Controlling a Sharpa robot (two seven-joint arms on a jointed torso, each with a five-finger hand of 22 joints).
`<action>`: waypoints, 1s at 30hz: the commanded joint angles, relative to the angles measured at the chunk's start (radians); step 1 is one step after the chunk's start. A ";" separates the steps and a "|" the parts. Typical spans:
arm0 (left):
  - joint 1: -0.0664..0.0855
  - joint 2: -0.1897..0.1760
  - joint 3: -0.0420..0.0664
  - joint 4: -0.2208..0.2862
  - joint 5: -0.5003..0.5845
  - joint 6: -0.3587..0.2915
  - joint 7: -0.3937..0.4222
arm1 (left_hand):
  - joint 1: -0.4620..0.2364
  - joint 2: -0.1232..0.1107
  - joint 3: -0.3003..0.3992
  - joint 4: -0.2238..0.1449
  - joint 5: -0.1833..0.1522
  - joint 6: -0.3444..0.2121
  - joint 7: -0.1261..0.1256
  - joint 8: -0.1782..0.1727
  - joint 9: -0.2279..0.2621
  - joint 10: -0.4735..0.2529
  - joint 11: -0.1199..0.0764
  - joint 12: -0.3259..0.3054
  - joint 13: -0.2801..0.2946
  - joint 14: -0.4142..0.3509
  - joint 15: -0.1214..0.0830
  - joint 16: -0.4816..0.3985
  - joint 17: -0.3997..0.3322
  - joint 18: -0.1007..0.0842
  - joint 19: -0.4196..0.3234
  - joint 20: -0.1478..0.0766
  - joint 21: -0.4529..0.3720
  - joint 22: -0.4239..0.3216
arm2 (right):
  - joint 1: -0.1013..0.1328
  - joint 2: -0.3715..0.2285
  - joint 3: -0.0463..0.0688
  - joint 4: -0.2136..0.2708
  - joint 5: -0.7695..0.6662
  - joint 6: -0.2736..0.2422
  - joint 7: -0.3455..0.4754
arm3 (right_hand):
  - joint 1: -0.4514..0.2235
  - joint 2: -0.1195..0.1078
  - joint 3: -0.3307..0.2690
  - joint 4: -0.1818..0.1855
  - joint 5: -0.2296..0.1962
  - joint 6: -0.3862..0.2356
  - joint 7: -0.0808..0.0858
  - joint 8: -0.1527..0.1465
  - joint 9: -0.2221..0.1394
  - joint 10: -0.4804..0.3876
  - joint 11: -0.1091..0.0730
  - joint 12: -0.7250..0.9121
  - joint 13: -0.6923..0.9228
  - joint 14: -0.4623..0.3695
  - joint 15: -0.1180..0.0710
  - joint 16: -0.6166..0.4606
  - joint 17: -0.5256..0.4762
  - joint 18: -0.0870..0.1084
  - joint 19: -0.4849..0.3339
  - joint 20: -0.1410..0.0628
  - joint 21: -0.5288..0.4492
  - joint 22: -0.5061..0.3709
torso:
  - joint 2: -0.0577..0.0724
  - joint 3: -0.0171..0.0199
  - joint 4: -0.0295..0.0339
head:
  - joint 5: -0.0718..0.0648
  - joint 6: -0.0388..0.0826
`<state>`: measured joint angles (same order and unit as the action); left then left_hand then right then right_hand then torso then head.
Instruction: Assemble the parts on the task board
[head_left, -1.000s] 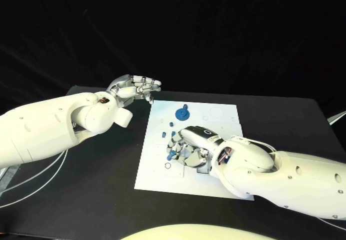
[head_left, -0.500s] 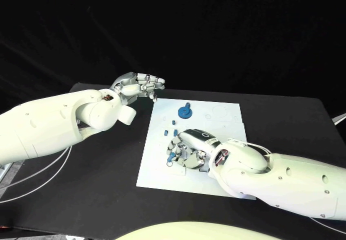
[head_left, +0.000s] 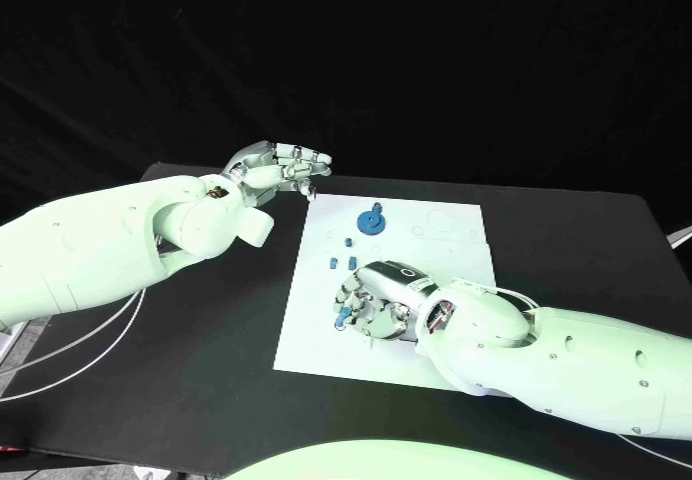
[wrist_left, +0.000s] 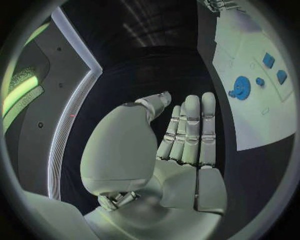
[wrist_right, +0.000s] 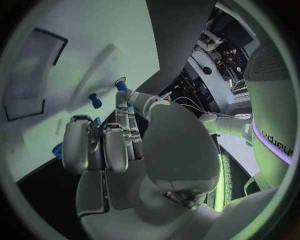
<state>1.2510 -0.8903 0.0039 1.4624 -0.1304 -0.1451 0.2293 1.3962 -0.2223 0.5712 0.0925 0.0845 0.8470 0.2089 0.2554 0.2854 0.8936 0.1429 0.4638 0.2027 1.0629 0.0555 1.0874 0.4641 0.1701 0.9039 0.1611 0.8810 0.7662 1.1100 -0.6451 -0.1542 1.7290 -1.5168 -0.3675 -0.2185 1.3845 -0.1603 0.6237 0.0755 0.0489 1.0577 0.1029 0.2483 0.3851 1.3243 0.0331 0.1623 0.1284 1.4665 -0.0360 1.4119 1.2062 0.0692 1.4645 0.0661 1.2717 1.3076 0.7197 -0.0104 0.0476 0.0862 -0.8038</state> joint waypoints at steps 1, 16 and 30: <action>0.001 0.001 0.001 0.001 0.006 0.014 0.005 | -0.002 0.009 -0.005 0.001 -0.004 -0.007 -0.002 -0.004 -0.001 -0.006 -0.002 0.004 -0.001 0.002 0.008 -0.006 -0.002 0.015 0.007 -0.001 -0.004 -0.001 | -0.002 0.001 -0.001 -0.002 -0.017 0.036 0.005 | 0.000 0.008 0.003 -0.002 0.005 0.004 0.001 0.043 0.113 0.003 0.000 -0.004 0.001 0.038 -0.007 0.004 0.001 -0.010 0.020 -0.007 0.001 0.110 | 0.000 -0.0003 0.0000 | 0.001 -0.001; 0.001 0.000 0.001 0.001 0.006 0.014 0.003 | -0.002 0.009 -0.005 0.001 -0.004 -0.007 -0.002 -0.004 -0.001 -0.006 -0.002 0.004 -0.001 0.002 0.008 -0.006 -0.002 0.015 0.007 -0.001 -0.004 -0.001 | -0.003 0.001 -0.002 -0.001 -0.019 0.052 0.004 | -0.001 0.008 0.003 -0.003 0.005 0.004 0.001 0.044 0.113 0.003 0.000 -0.004 0.001 0.038 -0.007 0.005 0.003 -0.010 0.021 -0.007 0.003 0.111 | 0.000 0.0004 -0.0001 | 0.003 -0.005; 0.001 0.000 0.001 0.001 0.006 0.016 0.000 | -0.002 0.010 -0.008 0.003 -0.004 -0.007 -0.001 -0.004 -0.002 -0.006 -0.002 0.006 -0.001 0.002 0.008 -0.006 -0.002 0.014 0.009 -0.001 -0.006 -0.003 | -0.004 0.015 -0.005 -0.008 -0.048 0.070 -0.035 | -0.041 -0.013 -0.008 -0.007 0.010 -0.024 0.013 0.032 0.114 -0.020 0.010 -0.023 0.003 0.036 0.002 0.000 -0.007 -0.009 0.018 -0.002 -0.004 0.109 | 0.000 -0.0003 -0.0003 | 0.002 -0.005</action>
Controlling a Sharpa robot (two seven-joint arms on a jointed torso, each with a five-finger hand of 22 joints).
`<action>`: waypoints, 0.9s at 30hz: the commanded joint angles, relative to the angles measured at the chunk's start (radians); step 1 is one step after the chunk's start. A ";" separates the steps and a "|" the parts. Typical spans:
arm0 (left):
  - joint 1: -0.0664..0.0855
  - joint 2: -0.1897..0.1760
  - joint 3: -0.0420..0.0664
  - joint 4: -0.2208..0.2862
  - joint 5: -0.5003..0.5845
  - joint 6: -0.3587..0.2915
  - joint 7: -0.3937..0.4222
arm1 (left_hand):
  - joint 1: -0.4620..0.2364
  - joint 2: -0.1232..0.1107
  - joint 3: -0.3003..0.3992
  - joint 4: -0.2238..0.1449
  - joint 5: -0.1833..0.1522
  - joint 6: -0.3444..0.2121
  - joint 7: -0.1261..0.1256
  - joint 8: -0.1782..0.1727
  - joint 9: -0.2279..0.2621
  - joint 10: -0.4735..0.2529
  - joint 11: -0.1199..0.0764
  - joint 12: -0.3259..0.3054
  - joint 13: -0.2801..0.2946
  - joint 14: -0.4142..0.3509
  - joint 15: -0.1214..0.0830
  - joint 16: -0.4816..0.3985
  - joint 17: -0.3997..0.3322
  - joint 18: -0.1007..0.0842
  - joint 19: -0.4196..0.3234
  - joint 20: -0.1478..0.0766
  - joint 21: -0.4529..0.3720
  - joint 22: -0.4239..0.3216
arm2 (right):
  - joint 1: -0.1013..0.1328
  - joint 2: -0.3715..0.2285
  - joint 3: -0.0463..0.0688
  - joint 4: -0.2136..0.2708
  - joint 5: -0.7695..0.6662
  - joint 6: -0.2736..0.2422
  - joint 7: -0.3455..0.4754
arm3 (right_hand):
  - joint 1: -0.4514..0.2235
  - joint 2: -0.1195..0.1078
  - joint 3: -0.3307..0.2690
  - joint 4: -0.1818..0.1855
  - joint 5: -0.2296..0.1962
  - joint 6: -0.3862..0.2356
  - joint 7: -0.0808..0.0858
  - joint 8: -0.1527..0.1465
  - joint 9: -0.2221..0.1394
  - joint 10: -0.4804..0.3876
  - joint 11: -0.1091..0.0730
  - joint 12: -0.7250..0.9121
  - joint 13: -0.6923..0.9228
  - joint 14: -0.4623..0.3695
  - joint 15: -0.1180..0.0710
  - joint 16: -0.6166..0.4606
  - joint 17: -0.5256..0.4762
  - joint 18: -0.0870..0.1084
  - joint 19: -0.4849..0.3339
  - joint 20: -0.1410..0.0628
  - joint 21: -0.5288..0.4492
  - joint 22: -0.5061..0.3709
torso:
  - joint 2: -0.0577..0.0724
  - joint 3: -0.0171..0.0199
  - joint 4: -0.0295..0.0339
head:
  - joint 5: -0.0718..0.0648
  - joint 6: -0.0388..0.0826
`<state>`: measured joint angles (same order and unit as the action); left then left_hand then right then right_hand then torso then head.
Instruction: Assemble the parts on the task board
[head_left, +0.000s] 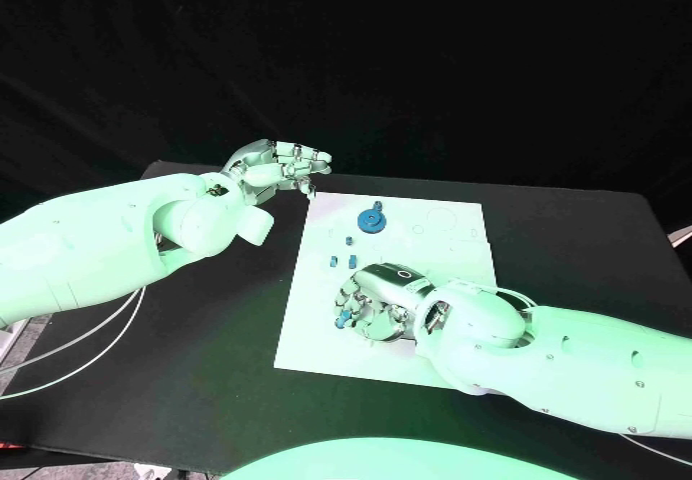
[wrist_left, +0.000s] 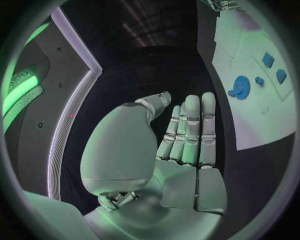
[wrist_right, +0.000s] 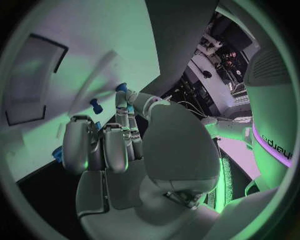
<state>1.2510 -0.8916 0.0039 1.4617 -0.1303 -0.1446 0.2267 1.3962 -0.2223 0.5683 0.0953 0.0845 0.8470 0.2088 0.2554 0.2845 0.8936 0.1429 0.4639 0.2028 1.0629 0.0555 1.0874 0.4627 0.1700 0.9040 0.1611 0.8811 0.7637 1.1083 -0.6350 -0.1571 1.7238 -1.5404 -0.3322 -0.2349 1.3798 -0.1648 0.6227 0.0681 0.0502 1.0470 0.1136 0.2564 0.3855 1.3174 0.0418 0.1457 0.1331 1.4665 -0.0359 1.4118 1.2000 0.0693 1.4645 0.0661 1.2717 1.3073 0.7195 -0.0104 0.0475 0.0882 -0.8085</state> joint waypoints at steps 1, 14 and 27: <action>0.001 0.001 0.001 0.001 0.005 0.015 0.003 | -0.002 0.010 -0.005 0.000 -0.004 -0.007 -0.001 -0.004 -0.001 -0.006 -0.002 0.006 -0.002 0.002 0.008 -0.006 -0.001 0.015 0.009 -0.001 -0.006 -0.001 | -0.002 0.007 -0.002 -0.004 -0.025 0.038 -0.020 | -0.058 -0.028 -0.017 0.006 0.011 -0.038 0.011 0.005 0.105 -0.017 0.006 -0.009 0.000 0.036 0.007 0.000 -0.002 -0.009 0.017 0.001 -0.006 0.109 | 0.000 -0.0004 0.0001 | -0.001 0.000; 0.001 0.001 0.000 0.002 0.005 0.016 0.002 | -0.002 0.010 -0.005 0.000 -0.004 -0.007 -0.001 -0.004 -0.001 -0.006 -0.002 0.006 -0.002 0.002 0.008 -0.006 -0.001 0.015 0.009 -0.001 -0.006 -0.001 | -0.003 0.013 -0.006 -0.010 -0.027 0.029 -0.037 | -0.094 -0.077 -0.041 0.013 0.012 -0.132 0.013 -0.075 0.071 -0.021 0.002 -0.015 0.018 0.034 0.004 0.000 -0.005 -0.008 0.017 0.005 -0.011 0.110 | 0.000 -0.0001 0.0002 | 0.000 -0.001; 0.001 -0.002 0.000 0.003 0.005 0.015 0.005 | -0.002 0.010 -0.005 0.000 -0.004 -0.007 -0.001 -0.004 -0.001 -0.006 -0.002 0.006 -0.002 0.002 0.008 -0.006 -0.001 0.015 0.009 -0.001 -0.006 -0.001 | -0.009 -0.022 -0.006 0.032 -0.023 -0.075 -0.020 | -0.093 -0.093 -0.053 0.011 0.015 -0.225 -0.011 -0.138 0.043 -0.012 -0.012 -0.017 0.033 0.034 -0.008 -0.003 -0.011 -0.016 0.032 -0.006 0.032 0.134 | -0.001 0.0011 -0.0007 | -0.001 0.005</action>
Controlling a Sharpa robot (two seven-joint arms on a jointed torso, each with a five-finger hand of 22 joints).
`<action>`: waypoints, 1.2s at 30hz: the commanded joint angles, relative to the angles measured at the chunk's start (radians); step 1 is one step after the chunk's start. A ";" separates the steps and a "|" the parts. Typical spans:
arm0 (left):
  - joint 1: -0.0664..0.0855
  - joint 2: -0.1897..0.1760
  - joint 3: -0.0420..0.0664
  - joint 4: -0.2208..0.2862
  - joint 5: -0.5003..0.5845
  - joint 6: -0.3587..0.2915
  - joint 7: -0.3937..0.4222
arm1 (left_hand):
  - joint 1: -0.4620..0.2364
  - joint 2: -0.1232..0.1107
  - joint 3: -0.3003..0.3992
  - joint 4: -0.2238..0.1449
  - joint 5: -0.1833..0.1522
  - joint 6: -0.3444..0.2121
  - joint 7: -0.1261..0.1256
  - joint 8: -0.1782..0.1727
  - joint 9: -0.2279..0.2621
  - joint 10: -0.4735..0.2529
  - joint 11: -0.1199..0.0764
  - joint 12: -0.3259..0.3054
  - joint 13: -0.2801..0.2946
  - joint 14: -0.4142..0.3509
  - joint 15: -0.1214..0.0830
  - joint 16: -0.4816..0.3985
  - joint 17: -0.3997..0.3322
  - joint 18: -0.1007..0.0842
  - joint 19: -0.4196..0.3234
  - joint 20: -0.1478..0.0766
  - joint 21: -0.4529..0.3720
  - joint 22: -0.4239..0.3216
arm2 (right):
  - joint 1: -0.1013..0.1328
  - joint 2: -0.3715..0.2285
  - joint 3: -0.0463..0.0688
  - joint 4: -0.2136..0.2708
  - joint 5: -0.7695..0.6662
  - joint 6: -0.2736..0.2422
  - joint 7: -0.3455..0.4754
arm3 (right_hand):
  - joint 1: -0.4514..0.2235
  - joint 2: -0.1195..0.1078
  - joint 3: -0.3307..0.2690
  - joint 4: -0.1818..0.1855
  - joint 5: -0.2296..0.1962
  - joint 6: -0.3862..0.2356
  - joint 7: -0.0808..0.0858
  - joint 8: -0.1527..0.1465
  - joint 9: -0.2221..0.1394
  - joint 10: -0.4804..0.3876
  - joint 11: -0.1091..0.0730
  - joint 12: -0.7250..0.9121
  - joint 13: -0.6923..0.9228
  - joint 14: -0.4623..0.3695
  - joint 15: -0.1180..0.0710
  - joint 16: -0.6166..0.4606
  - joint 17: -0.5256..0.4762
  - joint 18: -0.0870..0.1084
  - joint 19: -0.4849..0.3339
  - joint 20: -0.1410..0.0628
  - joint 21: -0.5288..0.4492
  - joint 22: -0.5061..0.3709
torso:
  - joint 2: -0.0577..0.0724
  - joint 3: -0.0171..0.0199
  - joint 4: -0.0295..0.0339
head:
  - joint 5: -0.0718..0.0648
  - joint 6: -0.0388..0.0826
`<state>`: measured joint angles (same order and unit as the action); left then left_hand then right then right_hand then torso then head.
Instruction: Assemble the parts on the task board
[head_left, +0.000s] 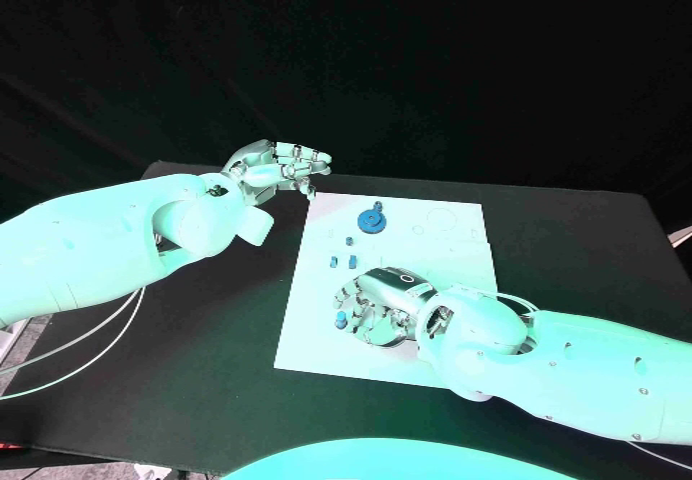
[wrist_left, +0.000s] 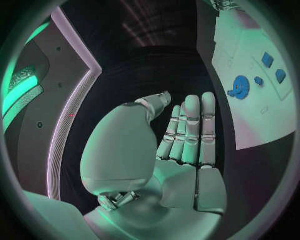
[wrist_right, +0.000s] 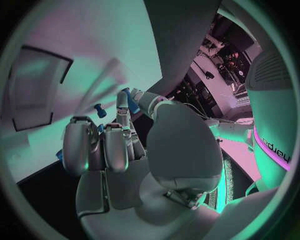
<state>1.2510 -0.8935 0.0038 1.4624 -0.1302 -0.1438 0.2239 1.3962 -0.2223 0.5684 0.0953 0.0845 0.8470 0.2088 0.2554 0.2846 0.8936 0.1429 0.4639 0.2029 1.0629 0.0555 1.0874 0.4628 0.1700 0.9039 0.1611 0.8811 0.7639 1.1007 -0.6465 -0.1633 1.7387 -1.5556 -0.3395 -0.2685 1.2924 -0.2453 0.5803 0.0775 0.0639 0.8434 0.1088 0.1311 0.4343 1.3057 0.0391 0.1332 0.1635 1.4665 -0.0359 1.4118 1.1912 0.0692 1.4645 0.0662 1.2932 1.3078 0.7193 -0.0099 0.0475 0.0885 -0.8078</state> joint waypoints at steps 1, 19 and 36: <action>0.001 0.000 0.001 0.002 0.005 0.014 0.008 | -0.002 0.010 -0.005 0.000 -0.004 -0.007 -0.001 -0.004 -0.001 -0.006 -0.002 0.006 -0.002 0.002 0.008 -0.006 -0.001 0.014 0.009 -0.001 -0.006 -0.001 | -0.002 -0.019 0.001 0.025 -0.005 -0.082 0.018 | -0.008 -0.014 -0.018 0.004 0.002 -0.034 -0.011 -0.020 -0.010 0.002 -0.012 -0.004 0.004 0.034 -0.010 -0.003 -0.002 -0.017 0.035 -0.008 0.017 0.137 | -0.001 0.0003 -0.0007 | -0.003 0.005; 0.001 -0.008 -0.010 0.000 0.011 0.013 0.010 | -0.001 0.010 -0.006 0.001 -0.004 -0.008 -0.001 -0.005 -0.001 -0.007 -0.002 0.007 -0.002 0.002 0.008 -0.007 -0.002 0.014 0.010 -0.001 -0.008 -0.003 | 0.108 -0.340 0.018 0.109 0.492 -0.115 0.129 | 0.045 -0.002 -0.247 0.101 0.045 0.128 0.014 0.092 -0.012 0.098 -0.003 0.118 0.143 0.041 -0.001 0.014 0.024 -0.029 0.053 0.001 0.078 0.178 | -0.013 -0.0045 -0.0098 | -0.078 0.037; -0.001 -0.006 -0.018 0.010 0.013 0.012 0.016 | -0.002 0.010 -0.007 0.002 -0.004 -0.008 -0.001 -0.004 -0.002 -0.007 -0.002 0.008 -0.002 0.002 0.008 -0.007 -0.002 0.014 0.011 -0.001 -0.009 -0.003 | 0.104 -0.550 -0.010 0.202 0.365 -0.015 -0.112 | -0.074 0.076 -0.530 0.214 0.125 0.059 -0.010 0.293 0.127 0.195 -0.019 1.328 1.314 0.085 -0.013 0.127 0.275 -0.065 0.102 -0.012 0.259 0.257 | -0.018 -0.0059 -0.0192 | -0.152 0.038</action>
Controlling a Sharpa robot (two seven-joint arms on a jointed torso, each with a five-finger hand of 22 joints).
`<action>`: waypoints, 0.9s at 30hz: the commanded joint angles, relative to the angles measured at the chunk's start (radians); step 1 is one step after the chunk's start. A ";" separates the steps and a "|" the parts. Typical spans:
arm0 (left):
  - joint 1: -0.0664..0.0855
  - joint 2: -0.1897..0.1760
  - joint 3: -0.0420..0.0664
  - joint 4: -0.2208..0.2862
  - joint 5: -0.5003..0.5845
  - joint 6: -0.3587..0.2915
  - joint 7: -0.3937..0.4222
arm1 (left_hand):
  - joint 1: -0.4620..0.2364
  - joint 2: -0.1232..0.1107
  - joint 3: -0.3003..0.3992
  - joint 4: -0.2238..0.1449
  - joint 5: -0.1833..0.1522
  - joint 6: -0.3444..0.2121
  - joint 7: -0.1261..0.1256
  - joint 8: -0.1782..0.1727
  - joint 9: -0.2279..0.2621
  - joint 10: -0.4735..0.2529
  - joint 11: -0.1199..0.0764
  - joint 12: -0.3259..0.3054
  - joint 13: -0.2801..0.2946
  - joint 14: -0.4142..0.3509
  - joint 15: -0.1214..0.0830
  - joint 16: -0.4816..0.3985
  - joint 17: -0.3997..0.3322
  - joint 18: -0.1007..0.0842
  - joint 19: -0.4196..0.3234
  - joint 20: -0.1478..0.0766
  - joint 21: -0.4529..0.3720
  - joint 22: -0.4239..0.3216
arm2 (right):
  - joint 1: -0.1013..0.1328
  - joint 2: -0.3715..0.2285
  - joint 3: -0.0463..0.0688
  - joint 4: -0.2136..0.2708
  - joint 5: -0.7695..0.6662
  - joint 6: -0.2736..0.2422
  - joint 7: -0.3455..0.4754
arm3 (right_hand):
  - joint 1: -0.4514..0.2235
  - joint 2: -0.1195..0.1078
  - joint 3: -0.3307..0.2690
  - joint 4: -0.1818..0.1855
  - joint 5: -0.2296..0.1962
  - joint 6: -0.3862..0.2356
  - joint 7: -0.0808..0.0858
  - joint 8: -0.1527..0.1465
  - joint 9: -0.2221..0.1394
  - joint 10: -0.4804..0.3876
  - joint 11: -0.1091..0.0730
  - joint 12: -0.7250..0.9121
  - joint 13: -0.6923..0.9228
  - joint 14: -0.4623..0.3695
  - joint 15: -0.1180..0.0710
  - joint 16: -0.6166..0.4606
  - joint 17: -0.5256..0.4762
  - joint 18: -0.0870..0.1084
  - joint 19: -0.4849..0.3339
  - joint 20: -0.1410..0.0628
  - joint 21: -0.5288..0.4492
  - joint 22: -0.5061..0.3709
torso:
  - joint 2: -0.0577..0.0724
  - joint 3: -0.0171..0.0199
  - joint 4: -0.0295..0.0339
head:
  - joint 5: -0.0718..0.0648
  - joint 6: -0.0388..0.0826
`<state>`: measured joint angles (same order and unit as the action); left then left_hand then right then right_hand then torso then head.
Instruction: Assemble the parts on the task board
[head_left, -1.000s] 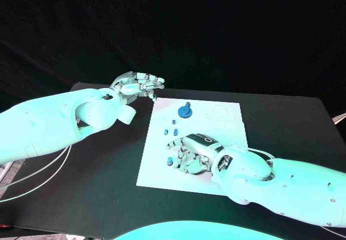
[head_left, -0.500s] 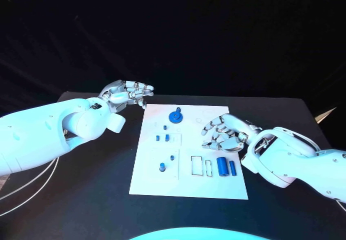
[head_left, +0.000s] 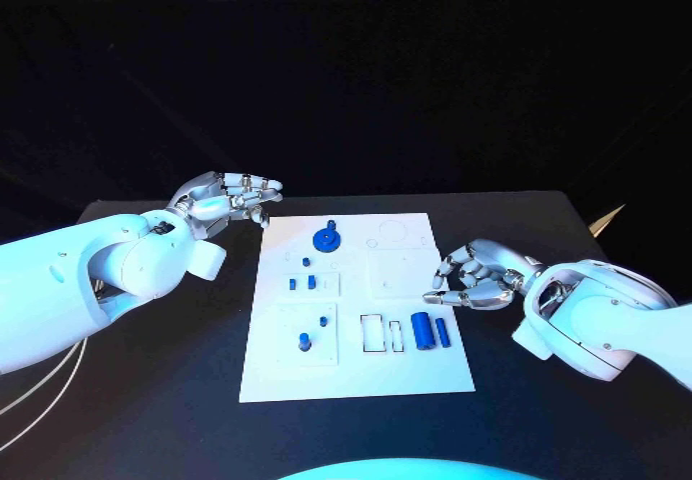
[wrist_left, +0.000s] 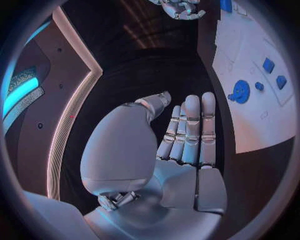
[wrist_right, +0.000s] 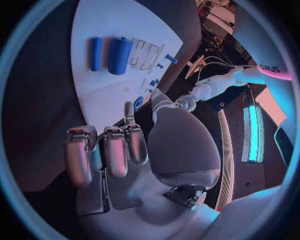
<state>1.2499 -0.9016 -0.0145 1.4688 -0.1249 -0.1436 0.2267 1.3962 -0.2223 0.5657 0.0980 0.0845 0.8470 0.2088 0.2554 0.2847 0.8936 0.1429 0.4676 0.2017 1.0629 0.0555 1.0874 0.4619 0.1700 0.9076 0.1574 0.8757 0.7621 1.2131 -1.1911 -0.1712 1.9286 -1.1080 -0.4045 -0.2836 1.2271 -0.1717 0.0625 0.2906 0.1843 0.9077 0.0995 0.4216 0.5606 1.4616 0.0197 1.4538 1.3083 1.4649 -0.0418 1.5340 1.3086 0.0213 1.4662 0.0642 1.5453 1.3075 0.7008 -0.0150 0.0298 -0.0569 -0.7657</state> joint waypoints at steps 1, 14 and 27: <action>0.000 0.002 0.000 0.004 0.007 0.012 0.013 | -0.002 0.010 -0.005 -0.001 -0.004 -0.008 -0.001 -0.005 -0.002 -0.007 -0.002 0.004 -0.001 0.002 0.008 -0.007 -0.001 0.014 0.007 0.003 -0.004 -0.001 | -0.015 -0.007 -0.004 0.015 -0.097 0.051 -0.109 | -0.011 0.005 -0.019 0.001 0.006 -0.005 -0.001 0.003 0.001 0.040 0.001 0.010 0.171 0.087 -0.007 0.006 0.160 -0.018 0.100 -0.009 0.009 0.258 | 0.000 -0.0005 -0.0011 | -0.008 -0.005; 0.000 -0.002 0.000 0.007 0.008 0.013 0.011 | -0.002 0.010 -0.005 -0.001 -0.004 -0.008 -0.001 -0.005 -0.002 -0.007 -0.002 0.004 -0.001 0.002 0.008 -0.007 -0.001 0.014 0.007 0.003 -0.004 -0.001 | -0.065 0.018 -0.009 0.017 -0.195 0.051 -0.179 | -0.015 0.015 -0.046 0.001 0.007 -0.002 -0.002 0.006 0.003 0.045 0.000 0.018 0.179 0.088 -0.007 0.009 0.168 -0.021 0.104 -0.009 0.024 0.263 | 0.001 -0.0005 0.0020 | -0.007 -0.014; 0.000 -0.003 0.000 0.007 0.008 0.016 0.008 | -0.002 0.010 -0.005 -0.001 -0.004 -0.008 -0.001 -0.005 -0.002 -0.007 -0.002 0.004 -0.001 0.002 0.008 -0.007 -0.001 0.014 0.007 0.003 -0.004 -0.001 | -0.091 0.060 -0.009 -0.003 -0.221 0.044 -0.193 | -0.015 0.023 -0.055 0.001 0.011 0.002 -0.003 0.008 0.003 0.047 -0.001 0.020 0.182 0.089 -0.008 0.009 0.170 -0.021 0.105 -0.010 0.026 0.263 | 0.000 -0.0002 0.0018 | -0.001 -0.019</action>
<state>1.2497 -0.9052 -0.0156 1.4736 -0.1228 -0.1430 0.2265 1.3962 -0.2223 0.5657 0.0979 0.0845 0.8470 0.2088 0.2554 0.2847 0.8936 0.1429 0.4676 0.2019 1.0629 0.0555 1.0874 0.4621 0.1700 0.9076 0.1574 0.8758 0.7623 1.1240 -1.1335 -0.1803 1.9274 -1.2974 -0.3714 -0.4632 1.2119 -0.1564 0.0111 0.2911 0.1898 0.9077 0.0995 0.4255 0.5626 1.4615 0.0198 1.4694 1.3079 1.4647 -0.0415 1.5378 1.3083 0.0065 1.4662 0.0643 1.5673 1.3081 0.7019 -0.0154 0.0315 -0.0597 -0.7838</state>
